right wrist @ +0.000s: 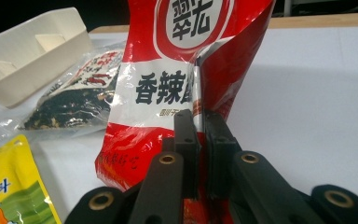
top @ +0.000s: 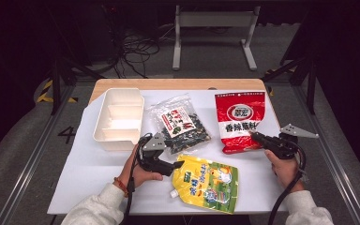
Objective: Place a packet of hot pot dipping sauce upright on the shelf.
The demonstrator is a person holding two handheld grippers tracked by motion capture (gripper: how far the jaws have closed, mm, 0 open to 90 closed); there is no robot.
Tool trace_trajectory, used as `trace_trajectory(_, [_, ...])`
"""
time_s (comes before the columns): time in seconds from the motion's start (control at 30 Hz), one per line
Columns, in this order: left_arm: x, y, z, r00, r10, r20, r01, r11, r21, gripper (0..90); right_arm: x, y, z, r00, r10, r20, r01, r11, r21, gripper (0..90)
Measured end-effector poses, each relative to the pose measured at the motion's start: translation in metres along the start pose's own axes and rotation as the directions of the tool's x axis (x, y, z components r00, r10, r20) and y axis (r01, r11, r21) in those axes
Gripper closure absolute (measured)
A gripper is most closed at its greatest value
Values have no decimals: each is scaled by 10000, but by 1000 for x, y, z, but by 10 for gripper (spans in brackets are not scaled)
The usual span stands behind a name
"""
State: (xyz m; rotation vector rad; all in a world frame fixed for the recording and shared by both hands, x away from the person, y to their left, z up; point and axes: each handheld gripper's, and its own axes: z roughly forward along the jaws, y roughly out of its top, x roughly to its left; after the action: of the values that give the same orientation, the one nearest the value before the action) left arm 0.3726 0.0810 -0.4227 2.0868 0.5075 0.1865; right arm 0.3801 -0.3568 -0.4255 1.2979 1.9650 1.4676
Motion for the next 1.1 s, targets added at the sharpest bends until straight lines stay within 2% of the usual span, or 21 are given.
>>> trace_trajectory(0.03, [0, 0, -2, 9999, 99, -135, -99, 10000, 10, 158, 1, 2, -1, 10000, 16, -75, -17, 9999, -136, 850])
trace_trajectory(0.17, [3, -1, -5, 9998, -45, -174, 44, 10000, -82, 159, 5, 5, -2, 9998, -133, -159, 130, 9996, -234, 849])
trace_trajectory(0.63, [3, 0, -1, 9999, -42, -133, 42, 10000, -34, 159, 20, 12, -6, 9975, -389, -594, 355, 9978, -567, 850])
trace_trajectory(1.0, [7, 7, 5, 9996, -280, -76, 278, 9994, -227, 161, 33, 13, 0, 9936, -687, -898, 641, 9965, -535, 850])
trace_trajectory(1.1, [10, 14, 13, 9983, -555, 162, 561, 9975, -426, 157, 38, 14, 1, 9904, -837, -1102, 778, 9953, -569, 850])
